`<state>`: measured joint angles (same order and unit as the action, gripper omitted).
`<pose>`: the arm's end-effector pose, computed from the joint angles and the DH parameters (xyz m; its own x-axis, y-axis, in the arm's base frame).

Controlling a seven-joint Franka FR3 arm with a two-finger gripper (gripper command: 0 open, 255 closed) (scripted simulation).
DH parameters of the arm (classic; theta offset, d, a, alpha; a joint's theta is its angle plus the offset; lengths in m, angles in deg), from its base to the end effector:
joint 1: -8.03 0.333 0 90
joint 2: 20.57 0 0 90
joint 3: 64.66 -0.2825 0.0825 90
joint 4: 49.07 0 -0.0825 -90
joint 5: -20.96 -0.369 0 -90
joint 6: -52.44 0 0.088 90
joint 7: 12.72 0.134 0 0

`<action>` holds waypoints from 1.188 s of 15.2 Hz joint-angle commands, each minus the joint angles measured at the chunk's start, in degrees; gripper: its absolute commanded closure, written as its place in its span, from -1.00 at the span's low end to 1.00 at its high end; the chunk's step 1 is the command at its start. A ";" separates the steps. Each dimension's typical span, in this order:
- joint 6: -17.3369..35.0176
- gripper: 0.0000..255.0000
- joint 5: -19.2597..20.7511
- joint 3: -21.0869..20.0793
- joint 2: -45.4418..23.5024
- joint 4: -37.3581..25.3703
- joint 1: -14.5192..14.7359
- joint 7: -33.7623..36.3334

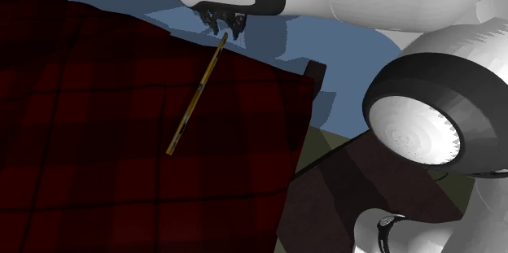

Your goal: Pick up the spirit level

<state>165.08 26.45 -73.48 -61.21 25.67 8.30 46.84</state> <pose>0.6925 0.0819 0.2758 0.6389 -0.7686 -0.0314 -0.7681 -0.6397 0.0275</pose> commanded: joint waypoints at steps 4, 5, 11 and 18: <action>0.12 1.00 0.00 0.00 0.00 0.10 0.00 0.01; 0.12 1.00 0.00 0.00 0.00 0.10 0.00 0.01; -1.05 1.00 -0.06 -0.06 0.46 -0.62 0.01 -0.02; -5.48 1.00 -0.31 -0.22 1.97 -3.55 0.06 -0.16</action>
<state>160.35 26.16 -73.70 -59.15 22.94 8.33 46.73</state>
